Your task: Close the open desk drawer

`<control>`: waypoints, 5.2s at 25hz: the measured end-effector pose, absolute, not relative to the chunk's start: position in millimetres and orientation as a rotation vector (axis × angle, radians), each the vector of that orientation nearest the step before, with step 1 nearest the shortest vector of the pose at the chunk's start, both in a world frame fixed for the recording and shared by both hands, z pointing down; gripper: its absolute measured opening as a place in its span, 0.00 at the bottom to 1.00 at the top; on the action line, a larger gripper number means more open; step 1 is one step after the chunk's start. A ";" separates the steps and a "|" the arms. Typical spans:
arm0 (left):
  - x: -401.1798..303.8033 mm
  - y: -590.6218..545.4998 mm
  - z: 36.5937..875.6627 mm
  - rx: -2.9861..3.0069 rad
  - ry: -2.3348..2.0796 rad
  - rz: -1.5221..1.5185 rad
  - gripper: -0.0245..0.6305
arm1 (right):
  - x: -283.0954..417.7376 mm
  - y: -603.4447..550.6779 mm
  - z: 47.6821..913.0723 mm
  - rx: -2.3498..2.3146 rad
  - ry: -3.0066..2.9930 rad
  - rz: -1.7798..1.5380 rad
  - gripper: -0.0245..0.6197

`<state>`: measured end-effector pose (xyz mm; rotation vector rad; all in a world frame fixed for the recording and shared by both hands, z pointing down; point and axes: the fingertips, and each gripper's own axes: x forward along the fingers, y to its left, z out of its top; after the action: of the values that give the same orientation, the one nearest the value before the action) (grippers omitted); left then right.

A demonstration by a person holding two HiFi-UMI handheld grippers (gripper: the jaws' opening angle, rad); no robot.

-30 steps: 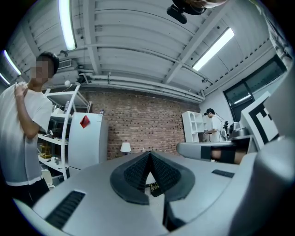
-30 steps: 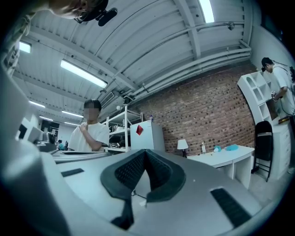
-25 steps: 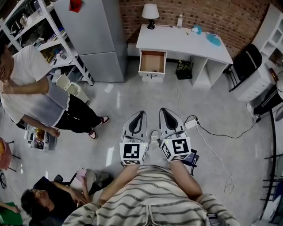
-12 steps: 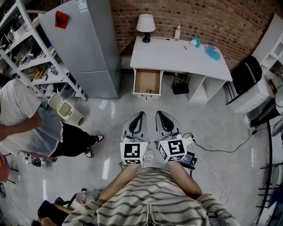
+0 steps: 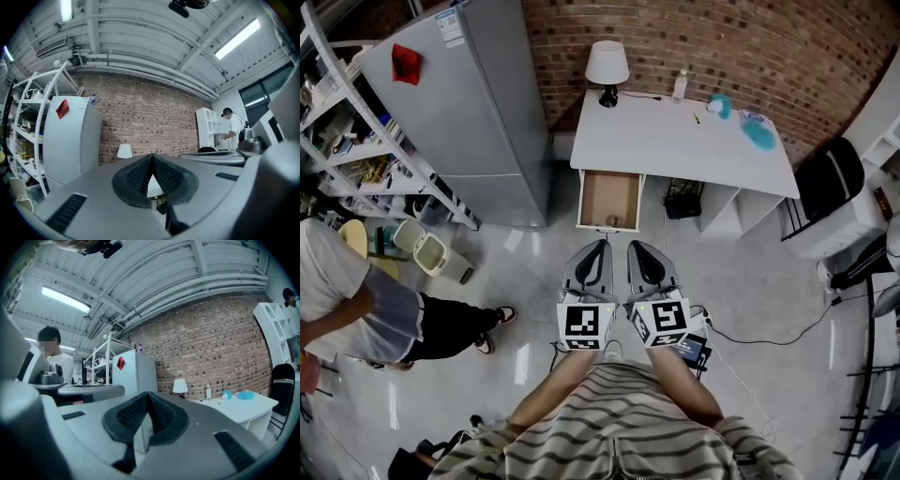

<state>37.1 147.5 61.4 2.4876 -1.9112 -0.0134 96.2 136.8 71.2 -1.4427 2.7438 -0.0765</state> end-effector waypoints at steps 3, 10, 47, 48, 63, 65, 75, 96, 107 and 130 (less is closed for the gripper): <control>30.4 130.6 65.1 2.473 -1.912 0.012 0.05 | 88.3 120.4 73.8 -1.428 2.748 -0.098 0.05; 10.7 88.3 74.2 2.482 -1.876 0.046 0.05 | 66.3 79.8 84.2 -1.449 2.750 -0.137 0.05; -61.7 -65.2 148.9 2.487 -1.741 0.138 0.05 | 7.4 -87.9 193.8 -1.550 2.548 -0.592 0.05; -60.5 -67.9 154.5 2.481 -1.743 0.141 0.05 | 10.5 -92.6 200.1 -1.564 2.528 -0.604 0.05; -58.6 -108.8 243.3 2.384 -1.784 0.157 0.05 | 31.5 -139.2 345.1 -1.542 2.190 -0.962 0.05; -54.6 -110.0 255.4 2.365 -1.783 0.154 0.05 | 36.0 -137.7 366.2 -1.523 2.130 -1.024 0.05; -51.5 -108.2 302.4 2.311 -1.758 0.125 0.05 | 41.4 -135.1 438.4 -1.159 1.665 -1.308 0.05; -41.2 -113.7 384.8 2.254 -1.651 0.069 0.05 | 53.3 -145.7 577.7 -0.889 1.333 -1.291 0.05; -42.7 -118.4 418.6 2.237 -1.639 0.071 0.05 | 53.2 -150.5 652.4 -0.854 1.380 -1.327 0.05; -25.7 -122.8 473.3 2.257 -1.525 0.182 0.05 | 58.6 -162.7 772.2 -0.957 1.403 -1.398 0.25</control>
<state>-25.7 -122.8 473.3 2.2571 -1.5246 0.1819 58.6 -162.7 772.2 -0.9573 1.4035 -1.3979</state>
